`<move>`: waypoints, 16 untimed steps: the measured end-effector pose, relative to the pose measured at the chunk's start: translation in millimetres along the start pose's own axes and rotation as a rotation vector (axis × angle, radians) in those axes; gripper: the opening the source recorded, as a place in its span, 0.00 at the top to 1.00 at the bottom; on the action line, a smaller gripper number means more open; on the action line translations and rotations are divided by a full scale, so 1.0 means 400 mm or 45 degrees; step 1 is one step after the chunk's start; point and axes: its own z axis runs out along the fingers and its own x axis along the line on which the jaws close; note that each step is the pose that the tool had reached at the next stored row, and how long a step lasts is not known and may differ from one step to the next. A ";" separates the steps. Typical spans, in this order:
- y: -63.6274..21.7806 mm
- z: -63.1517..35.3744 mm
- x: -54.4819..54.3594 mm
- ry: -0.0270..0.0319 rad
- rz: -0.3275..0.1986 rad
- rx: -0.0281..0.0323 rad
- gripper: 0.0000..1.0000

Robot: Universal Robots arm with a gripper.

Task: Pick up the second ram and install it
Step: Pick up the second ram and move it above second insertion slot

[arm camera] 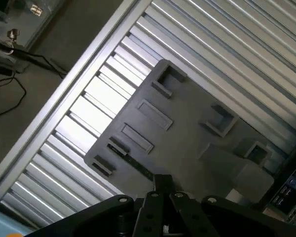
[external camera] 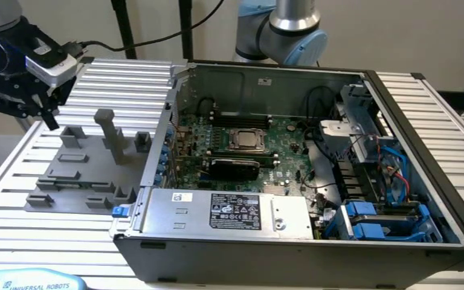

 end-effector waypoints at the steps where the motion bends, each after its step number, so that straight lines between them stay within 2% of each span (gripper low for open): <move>1: 0.000 0.001 0.000 0.0010 -0.022 -0.0002 0.89; 16: -0.001 0.027 0.000 0.0168 -0.369 -0.0029 0.89</move>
